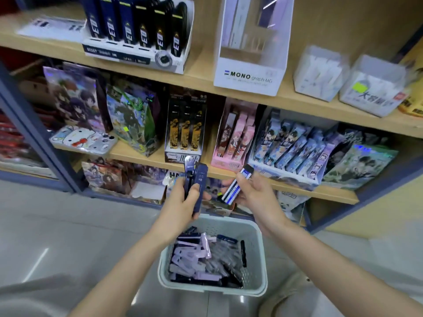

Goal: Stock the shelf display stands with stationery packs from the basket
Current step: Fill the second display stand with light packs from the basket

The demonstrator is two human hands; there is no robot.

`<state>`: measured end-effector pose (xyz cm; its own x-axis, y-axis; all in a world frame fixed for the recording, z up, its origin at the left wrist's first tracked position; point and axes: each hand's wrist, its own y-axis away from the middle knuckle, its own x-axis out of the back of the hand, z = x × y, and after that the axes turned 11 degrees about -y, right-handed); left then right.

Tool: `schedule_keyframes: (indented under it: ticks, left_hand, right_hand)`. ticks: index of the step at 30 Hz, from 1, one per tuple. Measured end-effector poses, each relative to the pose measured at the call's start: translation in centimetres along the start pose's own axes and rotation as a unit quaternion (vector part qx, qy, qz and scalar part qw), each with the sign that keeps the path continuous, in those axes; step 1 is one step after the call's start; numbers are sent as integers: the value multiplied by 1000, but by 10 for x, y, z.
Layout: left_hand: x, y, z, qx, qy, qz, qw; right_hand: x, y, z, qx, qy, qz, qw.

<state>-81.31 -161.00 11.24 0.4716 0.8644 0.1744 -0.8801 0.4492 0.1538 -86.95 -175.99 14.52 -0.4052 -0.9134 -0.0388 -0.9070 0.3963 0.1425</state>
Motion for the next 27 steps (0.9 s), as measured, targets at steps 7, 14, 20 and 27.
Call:
schedule_keyframes:
  ticks: [7, 14, 20, 27]
  left_hand:
    - [31, -21, 61, -110, -25, 39, 993]
    - [54, -45, 97, -166, -38, 52, 984]
    - [61, -60, 105, -181, -13, 49, 982]
    - [67, -70, 107, -188, -1, 50, 981]
  right_hand:
    - [9, -8, -101, 119, 235, -37, 964]
    - [10, -56, -200, 305, 301, 61, 901]
    - [0, -119, -254, 404, 350, 158, 830]
    - [-17, -165, -273, 389, 368, 155, 830]
